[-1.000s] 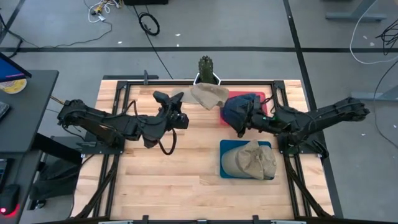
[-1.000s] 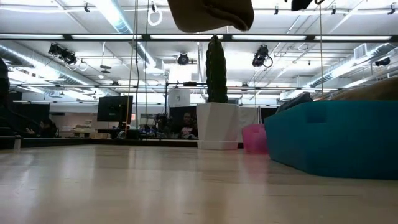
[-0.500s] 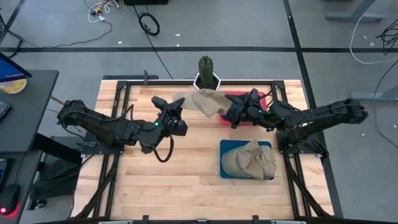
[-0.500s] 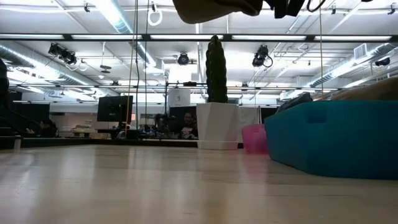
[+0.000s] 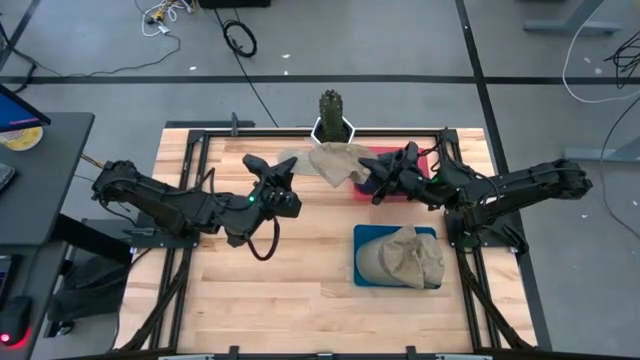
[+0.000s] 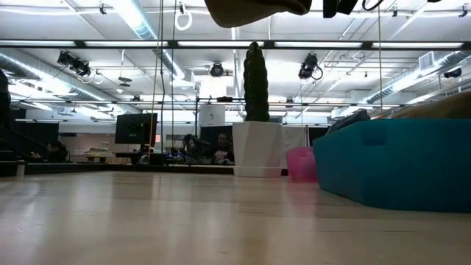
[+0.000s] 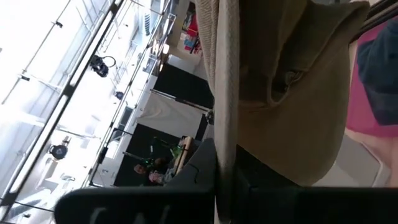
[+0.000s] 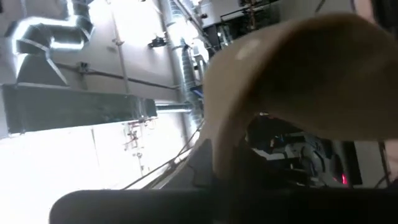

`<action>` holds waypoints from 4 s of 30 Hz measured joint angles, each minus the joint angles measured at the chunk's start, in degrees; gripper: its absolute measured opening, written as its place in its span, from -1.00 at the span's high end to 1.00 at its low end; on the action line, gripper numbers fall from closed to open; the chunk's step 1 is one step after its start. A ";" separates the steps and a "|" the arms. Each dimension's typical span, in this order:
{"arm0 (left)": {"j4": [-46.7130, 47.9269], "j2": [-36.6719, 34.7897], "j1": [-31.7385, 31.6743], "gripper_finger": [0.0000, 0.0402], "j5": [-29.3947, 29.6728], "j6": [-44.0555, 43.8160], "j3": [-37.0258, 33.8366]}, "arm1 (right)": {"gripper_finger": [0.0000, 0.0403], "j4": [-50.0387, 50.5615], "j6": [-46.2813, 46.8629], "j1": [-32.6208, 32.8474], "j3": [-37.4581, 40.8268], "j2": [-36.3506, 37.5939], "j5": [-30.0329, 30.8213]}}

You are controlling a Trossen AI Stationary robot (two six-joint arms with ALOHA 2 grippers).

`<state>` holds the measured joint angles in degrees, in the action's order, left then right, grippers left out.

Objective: Pick & Place hat
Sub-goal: Put the brown cap into the blue bin

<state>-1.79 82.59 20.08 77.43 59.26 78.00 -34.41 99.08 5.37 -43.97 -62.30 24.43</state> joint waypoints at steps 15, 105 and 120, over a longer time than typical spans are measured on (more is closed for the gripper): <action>12.54 0.00 0.16 0.39 3.82 -22.66 0.00 | 0.98 -6.14 -7.28 -0.30 0.00 1.47 0.15; 58.58 0.00 4.11 0.03 -0.90 -99.19 0.00 | 1.00 54.23 -15.81 16.39 0.00 0.15 -17.08; 57.91 0.00 4.11 0.03 -3.39 -99.19 0.00 | 1.00 73.62 -16.80 17.01 0.00 0.11 -20.93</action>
<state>56.12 82.59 24.18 74.04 -39.92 78.00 39.21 82.28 22.38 -43.97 -62.19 3.49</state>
